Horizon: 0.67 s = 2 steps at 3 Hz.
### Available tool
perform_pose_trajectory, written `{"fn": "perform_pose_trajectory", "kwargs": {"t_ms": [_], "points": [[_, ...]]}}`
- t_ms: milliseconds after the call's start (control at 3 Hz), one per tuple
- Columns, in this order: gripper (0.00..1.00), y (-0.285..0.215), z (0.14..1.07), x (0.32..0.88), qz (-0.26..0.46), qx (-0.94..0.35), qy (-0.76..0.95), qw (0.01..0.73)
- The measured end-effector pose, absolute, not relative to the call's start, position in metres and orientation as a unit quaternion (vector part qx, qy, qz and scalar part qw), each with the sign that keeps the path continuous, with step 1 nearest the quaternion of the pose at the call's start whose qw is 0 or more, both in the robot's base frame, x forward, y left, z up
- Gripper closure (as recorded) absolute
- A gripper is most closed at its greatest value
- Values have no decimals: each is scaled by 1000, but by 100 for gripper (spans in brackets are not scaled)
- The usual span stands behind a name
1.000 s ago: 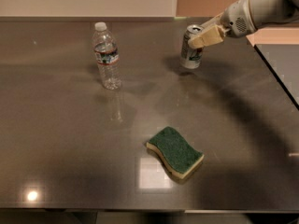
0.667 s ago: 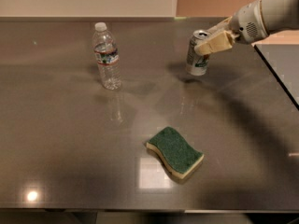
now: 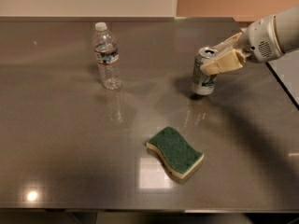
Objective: Move 7up can near sponge
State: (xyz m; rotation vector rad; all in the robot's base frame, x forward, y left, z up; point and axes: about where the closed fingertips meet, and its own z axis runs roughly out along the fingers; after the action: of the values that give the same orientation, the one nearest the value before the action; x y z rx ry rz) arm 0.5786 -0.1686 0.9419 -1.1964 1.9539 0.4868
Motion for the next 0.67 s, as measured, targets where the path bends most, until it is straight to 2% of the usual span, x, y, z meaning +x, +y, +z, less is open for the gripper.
{"fn": "perform_pose_trajectory", "kwargs": {"t_ms": [667], "points": [[100,-155,939,522,198,-498,749,388]]}}
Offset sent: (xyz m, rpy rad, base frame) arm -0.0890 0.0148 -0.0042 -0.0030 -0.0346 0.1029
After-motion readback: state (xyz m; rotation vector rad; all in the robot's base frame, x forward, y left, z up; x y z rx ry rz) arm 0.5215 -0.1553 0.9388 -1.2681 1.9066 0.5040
